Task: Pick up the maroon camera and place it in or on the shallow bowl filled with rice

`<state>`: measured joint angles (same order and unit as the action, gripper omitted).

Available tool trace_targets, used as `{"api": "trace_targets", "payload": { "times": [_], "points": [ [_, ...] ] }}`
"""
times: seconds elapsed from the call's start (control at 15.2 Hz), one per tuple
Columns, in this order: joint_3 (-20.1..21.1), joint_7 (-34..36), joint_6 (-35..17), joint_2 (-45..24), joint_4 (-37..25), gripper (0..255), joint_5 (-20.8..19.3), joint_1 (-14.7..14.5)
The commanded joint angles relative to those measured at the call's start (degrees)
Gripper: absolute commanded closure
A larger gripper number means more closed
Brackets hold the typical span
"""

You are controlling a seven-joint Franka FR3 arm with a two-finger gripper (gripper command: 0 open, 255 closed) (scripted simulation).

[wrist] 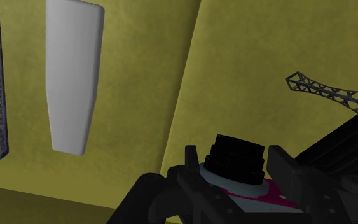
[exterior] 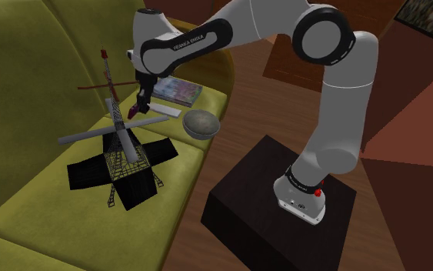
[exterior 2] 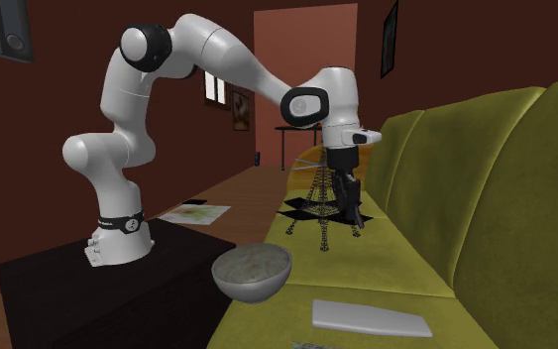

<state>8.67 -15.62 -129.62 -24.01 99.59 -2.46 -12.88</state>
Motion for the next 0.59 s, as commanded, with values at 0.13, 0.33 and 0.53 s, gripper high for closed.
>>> {"api": "trace_targets", "payload": {
  "times": [0.13,0.33,0.53],
  "points": [
    [0.10,-0.25,2.56,1.40,-1.16,255,0.28,0.19],
    [0.18,-0.32,4.51,2.32,-2.20,255,0.45,0.24],
    [0.14,-1.27,4.94,4.78,-0.18,255,0.99,1.00]
  ]
}}
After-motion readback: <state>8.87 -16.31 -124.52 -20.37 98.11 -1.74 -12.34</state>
